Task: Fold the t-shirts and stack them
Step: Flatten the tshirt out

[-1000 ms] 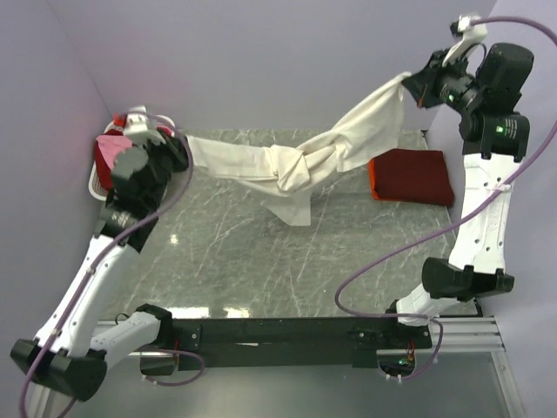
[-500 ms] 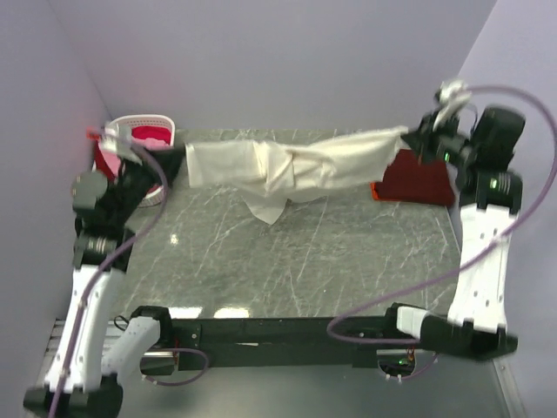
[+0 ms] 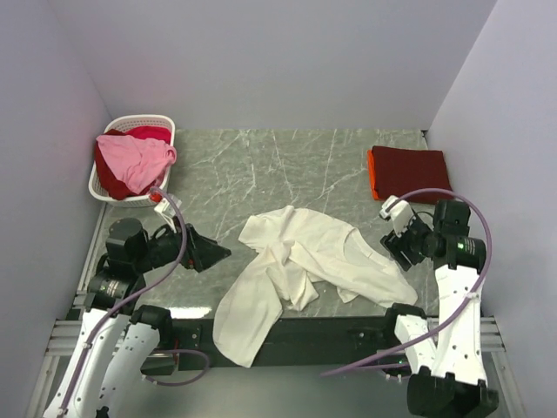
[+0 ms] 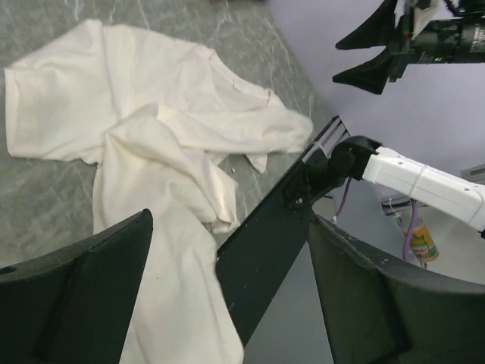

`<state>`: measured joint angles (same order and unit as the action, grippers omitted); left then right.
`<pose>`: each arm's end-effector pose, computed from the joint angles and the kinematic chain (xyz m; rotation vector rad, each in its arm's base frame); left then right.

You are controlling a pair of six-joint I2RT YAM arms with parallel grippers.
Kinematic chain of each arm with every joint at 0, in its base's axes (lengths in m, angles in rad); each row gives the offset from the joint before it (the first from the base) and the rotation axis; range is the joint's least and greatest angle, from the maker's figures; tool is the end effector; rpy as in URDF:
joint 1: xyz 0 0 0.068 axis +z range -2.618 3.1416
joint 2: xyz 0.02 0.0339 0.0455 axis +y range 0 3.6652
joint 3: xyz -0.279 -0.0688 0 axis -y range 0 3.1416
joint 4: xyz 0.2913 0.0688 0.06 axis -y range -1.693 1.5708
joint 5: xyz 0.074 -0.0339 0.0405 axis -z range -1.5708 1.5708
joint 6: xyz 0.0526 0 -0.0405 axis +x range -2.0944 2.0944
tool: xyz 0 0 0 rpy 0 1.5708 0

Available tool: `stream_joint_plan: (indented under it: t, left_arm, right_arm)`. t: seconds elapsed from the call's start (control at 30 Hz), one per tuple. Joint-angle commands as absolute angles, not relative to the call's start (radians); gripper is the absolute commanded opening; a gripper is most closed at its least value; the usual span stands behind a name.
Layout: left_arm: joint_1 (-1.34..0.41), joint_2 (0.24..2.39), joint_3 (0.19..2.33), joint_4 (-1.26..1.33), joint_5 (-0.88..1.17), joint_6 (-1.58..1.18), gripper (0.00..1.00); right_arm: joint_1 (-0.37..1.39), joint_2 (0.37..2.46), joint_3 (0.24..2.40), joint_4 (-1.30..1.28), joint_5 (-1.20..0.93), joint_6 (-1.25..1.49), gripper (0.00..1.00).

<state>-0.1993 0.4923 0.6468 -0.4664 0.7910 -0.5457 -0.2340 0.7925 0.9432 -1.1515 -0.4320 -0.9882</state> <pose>0.1478 -0.0680 0.3154 0.2408 1.9644 -1.2382 0.1693 -0.0177 0.3127 -1.0427 2.2075 0.0283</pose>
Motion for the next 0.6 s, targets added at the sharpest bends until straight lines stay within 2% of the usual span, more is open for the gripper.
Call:
stream_joint_plan:
  t: [0.0,0.13,0.2,0.3,0.57]
  left_arm:
    - [-0.204,0.501,0.749,-0.491,0.718,-0.485,0.89]
    - [-0.202,0.596,0.7,-0.323,0.672,-0.567,0.88]
    - [-0.202,0.665,0.677,-0.272,0.66,-0.598,0.86]
    - [-0.212,0.898,0.686,-0.245,0.609,-0.607,0.79]
    - [-0.313,1.32,0.857,-0.296,0.289,-0.584,0.78]
  right_arm:
    - [-0.239,0.877,0.989,-1.098,-0.446,-1.002,0.74]
    - [-0.221,1.052,1.048,-1.114,-0.632,-0.963,0.76]
    - [-0.148,1.193,1.093,-1.092,-0.663,-0.901,0.75]
    - [-0.045,1.379,1.172,-0.978,-0.657,-0.751,0.74]
    - [0.087,1.874,1.526,-0.966,-0.539,-0.558,0.72]
